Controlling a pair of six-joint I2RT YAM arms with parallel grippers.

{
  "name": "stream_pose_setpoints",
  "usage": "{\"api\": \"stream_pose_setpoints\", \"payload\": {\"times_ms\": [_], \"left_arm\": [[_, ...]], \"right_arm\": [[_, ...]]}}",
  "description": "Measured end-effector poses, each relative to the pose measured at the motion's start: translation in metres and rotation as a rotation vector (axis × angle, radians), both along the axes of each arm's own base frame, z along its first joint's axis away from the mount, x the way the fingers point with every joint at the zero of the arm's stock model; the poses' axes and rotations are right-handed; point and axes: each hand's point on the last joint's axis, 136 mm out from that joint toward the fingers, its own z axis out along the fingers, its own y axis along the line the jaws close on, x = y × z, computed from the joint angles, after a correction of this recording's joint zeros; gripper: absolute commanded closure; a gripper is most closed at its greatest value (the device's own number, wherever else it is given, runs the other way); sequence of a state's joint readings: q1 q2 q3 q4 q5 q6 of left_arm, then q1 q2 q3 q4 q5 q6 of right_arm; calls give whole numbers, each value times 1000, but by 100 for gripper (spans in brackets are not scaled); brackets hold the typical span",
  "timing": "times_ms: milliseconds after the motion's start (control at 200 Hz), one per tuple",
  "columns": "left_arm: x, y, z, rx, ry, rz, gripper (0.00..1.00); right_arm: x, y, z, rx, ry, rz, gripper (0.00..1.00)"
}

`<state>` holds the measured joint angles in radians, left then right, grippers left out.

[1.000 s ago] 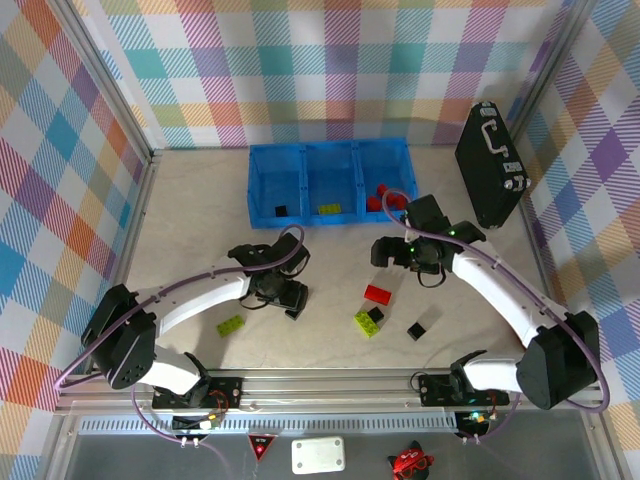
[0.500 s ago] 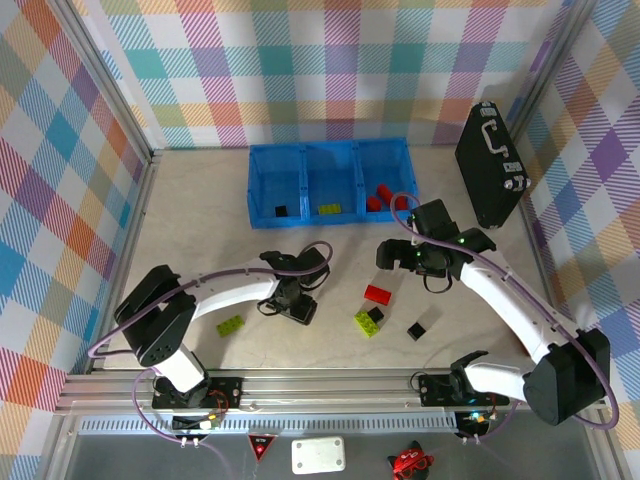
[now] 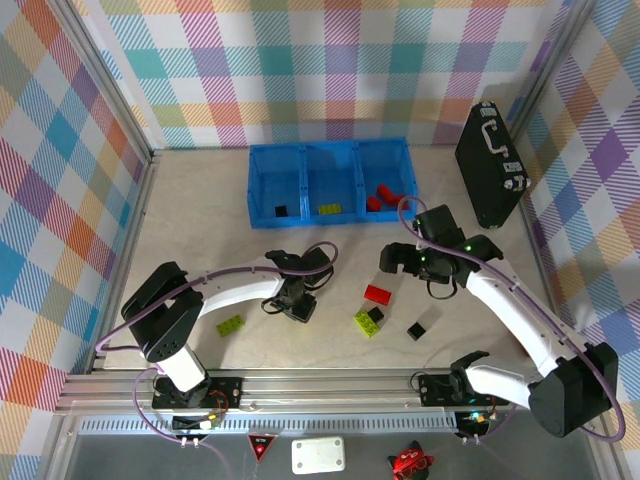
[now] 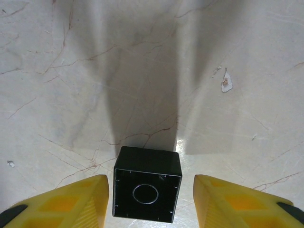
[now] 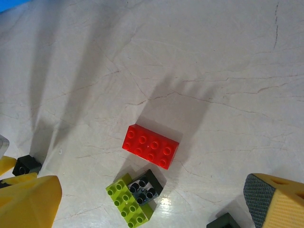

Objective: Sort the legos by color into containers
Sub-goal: Pick up the lego from the middle-left of the table.

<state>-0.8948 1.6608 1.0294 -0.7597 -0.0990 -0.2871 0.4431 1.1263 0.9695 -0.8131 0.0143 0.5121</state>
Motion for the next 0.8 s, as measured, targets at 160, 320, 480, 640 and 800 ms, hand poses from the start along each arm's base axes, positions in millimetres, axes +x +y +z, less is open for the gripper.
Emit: {"api": "stream_pose_setpoints", "payload": {"times_ms": [160,320,480,640,800], "left_arm": [[1,2,-1,12,-11,1,53],[-2,7,-5,31,-10,6,56],[-1,10,-7,49,-17,8,62],[-1,10,-7,59,-29,1,64],[1,10,-4,57,-41,9,64]], "right_arm": [[-4,-2,7,11,-18,-4,1],[-6,-3,11,17,-27,-6,1],[-7,-4,13,28,-34,-17,1],[-10,-5,12,32,-34,-23,1],[-11,-5,9,30,-27,-22,1]]}}
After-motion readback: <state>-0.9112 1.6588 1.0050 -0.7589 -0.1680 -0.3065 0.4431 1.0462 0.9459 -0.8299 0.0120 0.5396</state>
